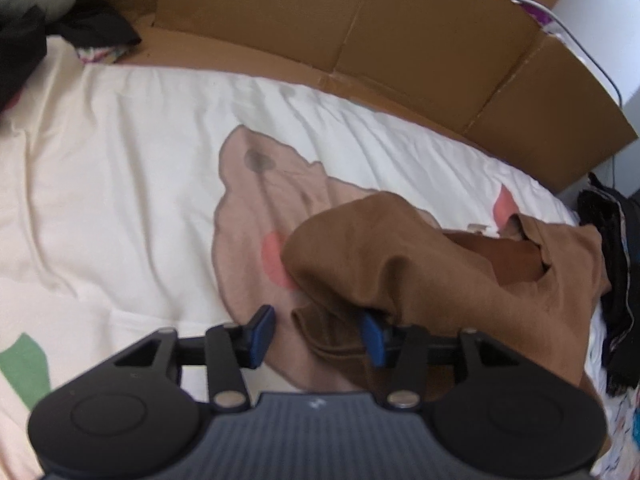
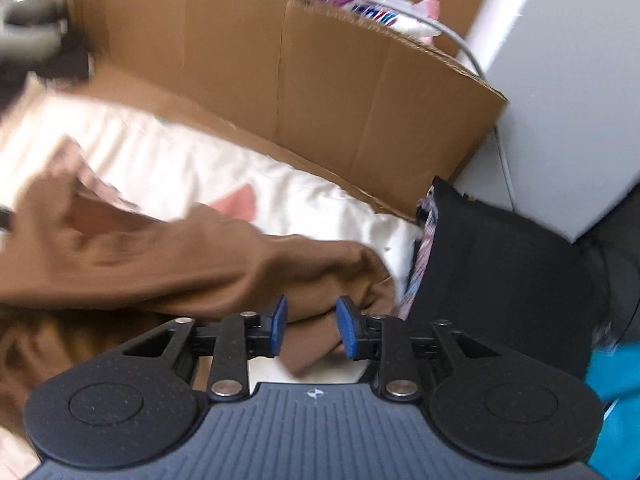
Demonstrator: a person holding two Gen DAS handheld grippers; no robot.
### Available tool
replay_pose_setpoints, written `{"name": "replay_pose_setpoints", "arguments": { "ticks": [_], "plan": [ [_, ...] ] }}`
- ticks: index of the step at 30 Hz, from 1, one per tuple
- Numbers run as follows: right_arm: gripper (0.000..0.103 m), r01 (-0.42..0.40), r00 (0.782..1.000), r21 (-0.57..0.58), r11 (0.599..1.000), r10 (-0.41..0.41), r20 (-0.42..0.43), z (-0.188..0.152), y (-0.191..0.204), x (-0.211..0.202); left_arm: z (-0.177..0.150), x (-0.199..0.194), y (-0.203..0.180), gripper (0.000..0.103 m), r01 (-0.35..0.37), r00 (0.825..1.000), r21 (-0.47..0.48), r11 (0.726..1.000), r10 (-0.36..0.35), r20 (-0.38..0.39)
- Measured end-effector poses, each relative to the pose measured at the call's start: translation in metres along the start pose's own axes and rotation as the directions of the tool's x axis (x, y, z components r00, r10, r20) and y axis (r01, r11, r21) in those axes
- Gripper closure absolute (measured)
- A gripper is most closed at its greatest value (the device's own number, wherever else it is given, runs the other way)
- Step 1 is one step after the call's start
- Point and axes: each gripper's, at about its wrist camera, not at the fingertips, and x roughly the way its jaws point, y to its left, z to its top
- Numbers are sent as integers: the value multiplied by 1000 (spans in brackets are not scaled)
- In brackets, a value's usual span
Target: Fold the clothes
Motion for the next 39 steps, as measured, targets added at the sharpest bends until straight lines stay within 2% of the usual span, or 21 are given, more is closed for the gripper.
{"name": "replay_pose_setpoints", "arguments": {
  "ticks": [3,4,5,7,9,14,19,25,32,39],
  "plan": [
    [61,-51,998,177,983,45,33,-28,3,-4,-2,3,1,74,27,1000,-31,999,-28,-15],
    [61,-71,997,233,970,64,39,-39,5,-4,-4,3,1,90,36,999,-37,999,-37,-20],
    [61,-98,995,275,956,91,37,-49,10,-2,-5,2,0,97,36,999,-36,999,-37,-26],
    [61,-145,989,265,953,151,-3,-63,22,8,-9,-6,0,98,18,1000,-20,1000,-18,-10],
    [61,-149,986,195,969,162,-48,-68,38,14,-10,-19,2,98,3,1000,-12,1000,-3,3],
    [61,-221,971,217,951,235,-38,-63,50,13,-11,-63,5,101,-18,1000,35,999,17,24],
    [61,-245,966,185,952,255,-35,-63,59,12,-15,-99,12,101,-66,997,54,996,63,50],
    [59,-254,960,187,949,270,-69,-68,62,11,-16,-130,26,102,-124,989,48,991,119,90],
    [52,-265,952,163,950,285,-109,-74,71,17,-16,-167,58,102,-222,968,13,975,219,120],
    [48,-276,944,125,953,293,-151,-82,83,20,-24,-193,95,102,-338,934,-7,941,337,122]
  ]
}}
